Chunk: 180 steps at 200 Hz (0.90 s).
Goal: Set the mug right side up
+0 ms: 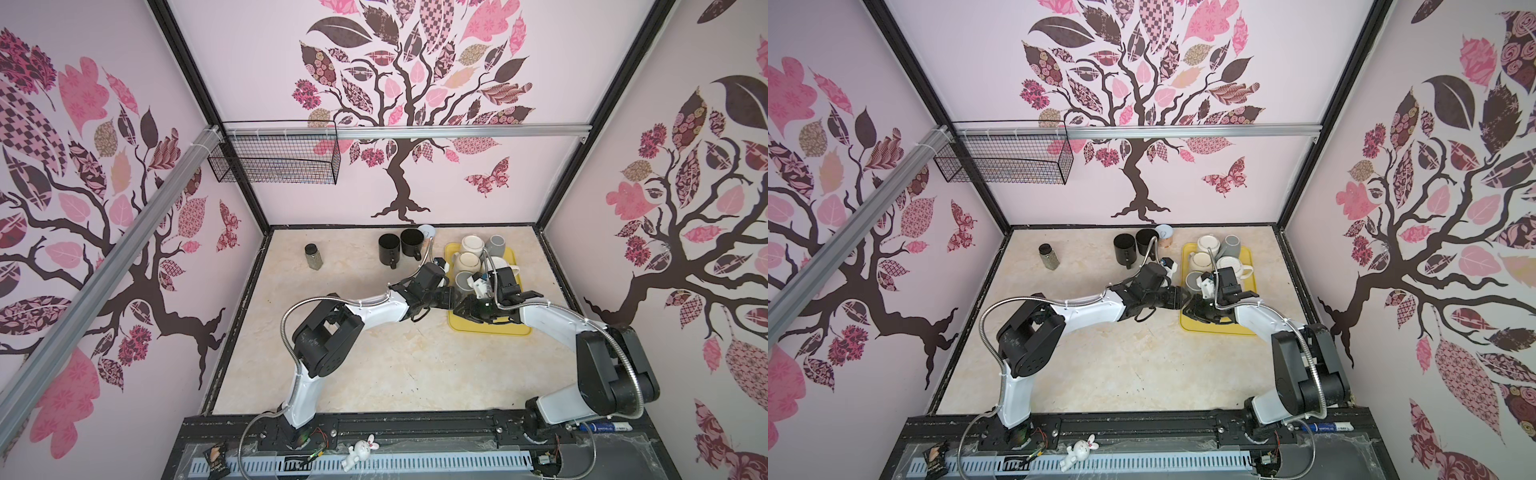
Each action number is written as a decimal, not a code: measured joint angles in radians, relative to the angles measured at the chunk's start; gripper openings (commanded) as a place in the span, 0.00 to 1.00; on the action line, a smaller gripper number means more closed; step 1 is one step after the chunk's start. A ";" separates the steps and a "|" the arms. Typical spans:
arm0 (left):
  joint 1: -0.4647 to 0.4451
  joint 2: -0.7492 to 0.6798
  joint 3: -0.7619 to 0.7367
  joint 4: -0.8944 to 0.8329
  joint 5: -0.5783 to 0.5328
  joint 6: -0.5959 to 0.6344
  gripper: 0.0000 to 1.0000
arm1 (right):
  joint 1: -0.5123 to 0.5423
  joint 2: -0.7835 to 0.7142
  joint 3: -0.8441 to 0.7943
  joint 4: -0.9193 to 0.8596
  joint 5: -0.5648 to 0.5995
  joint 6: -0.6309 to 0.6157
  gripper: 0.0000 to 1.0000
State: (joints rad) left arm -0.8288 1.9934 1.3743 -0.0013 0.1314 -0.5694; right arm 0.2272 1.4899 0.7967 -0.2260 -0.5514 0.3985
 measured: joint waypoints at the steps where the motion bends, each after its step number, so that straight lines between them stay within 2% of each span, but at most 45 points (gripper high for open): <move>1: 0.000 -0.005 -0.002 -0.002 -0.004 0.002 0.56 | 0.001 0.000 0.000 0.000 0.000 0.000 0.24; 39: 0.001 -0.092 -0.011 -0.048 -0.081 0.076 0.56 | 0.005 -0.023 -0.003 0.005 0.032 0.001 0.31; 61: -0.016 -0.080 0.011 -0.122 -0.127 0.121 0.57 | 0.002 -0.130 -0.059 0.003 0.092 0.002 0.32; 91: -0.087 -0.001 0.135 -0.258 -0.223 0.160 0.57 | -0.071 -0.321 -0.184 -0.007 0.149 0.020 0.32; 115: -0.136 0.057 0.220 -0.311 -0.259 0.163 0.58 | -0.120 -0.406 -0.248 -0.026 0.192 0.027 0.33; 149: -0.146 0.146 0.333 -0.381 -0.279 0.159 0.58 | -0.121 -0.473 -0.280 -0.035 0.217 0.032 0.34; 180: -0.138 0.234 0.424 -0.438 -0.317 0.167 0.51 | -0.121 -0.476 -0.281 -0.039 0.218 0.032 0.34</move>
State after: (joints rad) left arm -0.9665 2.2272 1.7981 -0.4393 -0.1856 -0.4023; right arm 0.1062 1.0142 0.5156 -0.2649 -0.3332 0.4301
